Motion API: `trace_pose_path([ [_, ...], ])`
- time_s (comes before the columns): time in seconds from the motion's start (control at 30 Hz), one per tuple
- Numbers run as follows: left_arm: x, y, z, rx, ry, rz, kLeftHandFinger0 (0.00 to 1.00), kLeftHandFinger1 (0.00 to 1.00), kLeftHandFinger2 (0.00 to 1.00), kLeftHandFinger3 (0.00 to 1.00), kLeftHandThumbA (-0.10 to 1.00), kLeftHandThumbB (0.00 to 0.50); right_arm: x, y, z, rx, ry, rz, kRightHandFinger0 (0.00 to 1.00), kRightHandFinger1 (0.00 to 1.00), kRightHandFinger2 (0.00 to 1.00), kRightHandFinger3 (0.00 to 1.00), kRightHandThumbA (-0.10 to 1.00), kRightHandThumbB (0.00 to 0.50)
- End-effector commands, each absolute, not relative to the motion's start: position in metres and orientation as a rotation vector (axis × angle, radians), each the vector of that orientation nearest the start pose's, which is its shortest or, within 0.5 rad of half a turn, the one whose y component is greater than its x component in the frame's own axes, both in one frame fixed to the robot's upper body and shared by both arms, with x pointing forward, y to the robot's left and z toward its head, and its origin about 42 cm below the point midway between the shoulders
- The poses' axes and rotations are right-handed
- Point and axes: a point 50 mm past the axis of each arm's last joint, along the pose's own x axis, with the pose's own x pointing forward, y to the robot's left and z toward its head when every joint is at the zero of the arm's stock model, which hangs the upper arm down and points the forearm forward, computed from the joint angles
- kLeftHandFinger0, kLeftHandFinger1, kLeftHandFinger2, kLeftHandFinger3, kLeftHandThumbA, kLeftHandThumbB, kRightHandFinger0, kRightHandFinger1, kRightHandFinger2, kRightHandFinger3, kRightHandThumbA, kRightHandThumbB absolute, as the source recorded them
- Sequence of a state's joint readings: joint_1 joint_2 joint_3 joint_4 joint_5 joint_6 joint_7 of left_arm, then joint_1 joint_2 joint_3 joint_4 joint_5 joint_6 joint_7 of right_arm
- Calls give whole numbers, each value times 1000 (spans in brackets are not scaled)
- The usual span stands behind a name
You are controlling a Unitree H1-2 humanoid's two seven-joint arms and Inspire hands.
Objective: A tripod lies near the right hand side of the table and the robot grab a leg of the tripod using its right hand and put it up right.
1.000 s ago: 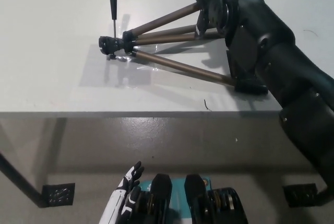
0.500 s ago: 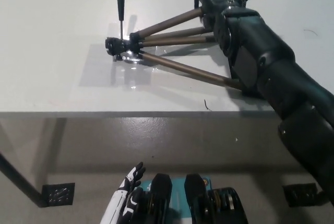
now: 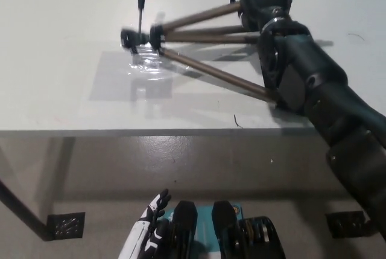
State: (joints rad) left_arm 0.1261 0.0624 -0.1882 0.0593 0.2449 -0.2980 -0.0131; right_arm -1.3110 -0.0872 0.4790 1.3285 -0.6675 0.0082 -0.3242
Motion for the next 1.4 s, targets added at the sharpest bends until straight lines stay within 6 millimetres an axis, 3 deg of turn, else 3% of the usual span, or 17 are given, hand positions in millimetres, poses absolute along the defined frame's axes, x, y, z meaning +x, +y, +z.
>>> trace_pose_path([
  [0.0,228,175,76,315,-206,-271,1000,1000,1000,1000,1000,490,590,-106,386,-930,-466,-116,0,241,663,467,-100,121],
  [0.07,227,175,75,312,-203,-271,1000,1000,1000,1000,1000,489,590,-103,399,-834,-471,-135,0,248,676,416,-100,161],
  [0.1,225,175,75,310,-199,-274,1000,1000,1000,1000,1000,498,590,-101,406,-784,-473,-141,0,313,762,556,-100,143],
  [0.13,225,174,75,310,-198,-274,1000,1000,1000,1000,1000,499,590,-101,409,-757,-469,-140,0,334,781,632,-100,132],
  [0.17,224,174,75,307,-186,-273,1000,1000,1000,1000,1000,500,589,-99,421,-690,-484,-151,0,362,754,827,-100,126],
  [0.27,224,174,73,309,-192,-274,1000,1000,1000,1000,1000,500,588,-95,453,-561,-520,-175,0,273,664,761,-100,94],
  [0.33,225,173,73,309,-195,-273,1000,1000,1000,1000,1000,500,586,-91,470,-516,-532,-185,0,246,647,748,-100,108],
  [0.37,225,172,73,312,-198,-274,1000,1000,1000,1000,1000,500,584,-87,490,-459,-539,-193,0,227,630,719,-100,109],
  [0.53,223,171,71,325,-200,-276,1000,1000,1000,1000,1000,473,580,-82,502,-323,-523,-191,0,126,593,715,-100,122],
  [0.7,220,170,69,338,-206,-286,1000,1000,1000,1000,1000,460,580,-80,479,-170,-483,-183,0,137,589,708,-100,98],
  [0.93,216,167,63,334,-190,-284,1000,1000,1000,1000,1000,500,581,-80,429,-27,-370,-196,0,138,612,748,-100,74],
  [1.0,216,168,63,333,-188,-282,1000,1000,1000,1000,1000,500,580,-78,417,-29,-354,-212,0,128,589,707,-100,78],
  [1.13,213,167,63,326,-189,-282,1000,1000,1000,1000,1000,471,577,-74,367,-10,-273,-209,0,143,595,704,-100,84],
  [1.17,212,167,63,329,-192,-282,1000,1000,1000,1000,1000,460,576,-74,356,-24,-246,-209,0,146,612,773,-100,101],
  [1.2,212,167,63,335,-194,-283,1000,1000,1000,1000,1000,458,576,-73,347,-33,-222,-207,0,152,620,644,-100,103],
  [1.23,212,167,64,336,-196,-283,1000,1000,1000,1000,1000,455,574,-73,337,-37,-207,-202,0,173,642,609,-100,111],
  [1.37,211,166,63,330,-194,-285,1000,1000,1000,1000,1000,457,565,-78,291,-12,-166,-177,0,138,554,447,-100,123],
])
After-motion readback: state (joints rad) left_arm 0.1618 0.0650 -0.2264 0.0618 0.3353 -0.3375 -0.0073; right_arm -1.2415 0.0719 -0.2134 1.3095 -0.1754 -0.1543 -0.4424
